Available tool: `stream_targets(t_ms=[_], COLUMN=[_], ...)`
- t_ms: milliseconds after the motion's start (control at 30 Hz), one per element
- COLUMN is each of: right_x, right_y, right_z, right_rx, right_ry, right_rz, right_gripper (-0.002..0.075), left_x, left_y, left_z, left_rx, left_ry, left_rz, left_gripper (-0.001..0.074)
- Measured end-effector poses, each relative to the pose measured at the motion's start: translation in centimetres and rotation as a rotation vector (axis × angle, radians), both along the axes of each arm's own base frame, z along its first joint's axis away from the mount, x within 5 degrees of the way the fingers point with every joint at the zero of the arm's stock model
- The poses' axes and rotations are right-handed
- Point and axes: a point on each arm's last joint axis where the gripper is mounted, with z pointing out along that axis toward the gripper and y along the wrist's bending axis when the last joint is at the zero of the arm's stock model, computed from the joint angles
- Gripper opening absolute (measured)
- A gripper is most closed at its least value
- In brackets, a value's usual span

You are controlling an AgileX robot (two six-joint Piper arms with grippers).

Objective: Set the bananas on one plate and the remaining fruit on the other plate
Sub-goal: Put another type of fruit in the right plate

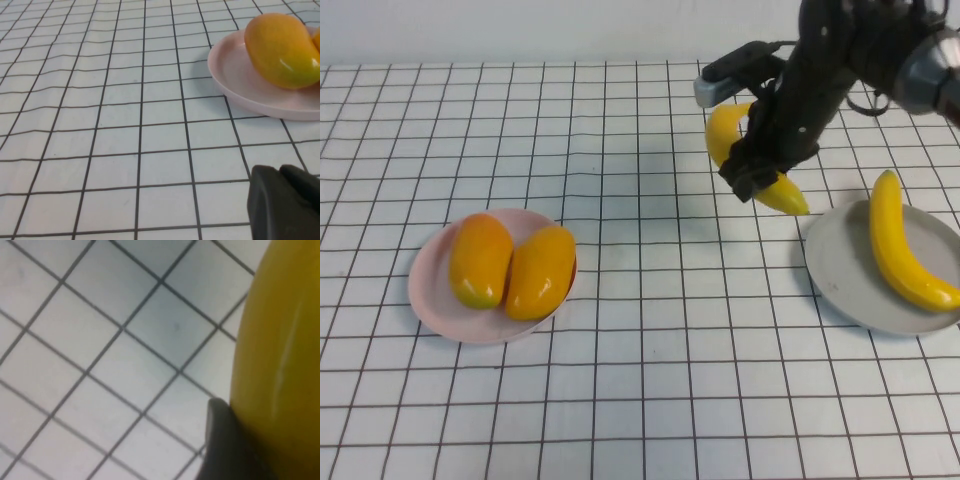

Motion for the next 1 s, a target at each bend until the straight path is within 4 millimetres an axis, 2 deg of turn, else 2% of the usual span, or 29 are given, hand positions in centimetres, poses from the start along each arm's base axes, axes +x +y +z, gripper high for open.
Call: stream_targets(t_ms=[133,233,300,433,533,633,667,800,867,933,1000], right_x=[-3.7,-7.3,-9.4,-12.3,-12.9,-12.6,-12.4,-11.7,-11.7,-11.8,-12.2], right_y=[-2.6,-5.2,-6.8,-8.8,-9.6,-9.7,-9.7,-9.5,-9.4,-9.5,-9.6], right_z=[0.9,-0.9,-1.5,-1.6,-2.6,-3.5,-3.9,-5.4,-5.6,-5.4,-4.5], right_rx=[-0.060,-0.140,-0.130,-0.047,-0.022,-0.011,-0.009,-0.013,-0.015,-0.015,-0.010], right_ry=[0.067,0.137,0.114,0.007,-0.018,-0.027,-0.028,-0.018,-0.014,-0.013,-0.023], right_rz=[-0.054,-0.148,-0.231,-0.341,-0.376,-0.387,-0.390,-0.387,-0.389,-0.391,-0.392], right_gripper=[0.0309,0.0309,0.0309,0.0309,0.0309,0.0313,0.0338,0.0530,0.0567,0.0545,0.0449], left_x=[0.0,0.0,0.0,0.0,0.0,0.0,0.0,0.0,0.0,0.0,0.0], left_y=[0.0,0.0,0.0,0.0,0.0,0.0,0.0,0.0,0.0,0.0,0.0], left_z=[0.0,0.0,0.0,0.0,0.0,0.0,0.0,0.0,0.0,0.0,0.0], left_rx=[0.000,0.000,0.000,0.000,0.000,0.000,0.000,0.000,0.000,0.000,0.000], left_ry=[0.000,0.000,0.000,0.000,0.000,0.000,0.000,0.000,0.000,0.000,0.000], left_rz=[0.000,0.000,0.000,0.000,0.000,0.000,0.000,0.000,0.000,0.000,0.000], left_gripper=[-0.0002,-0.0002,-0.0002,-0.0002,-0.0002,-0.0002,-0.0002,-0.0002,-0.0002,-0.0002,-0.0002])
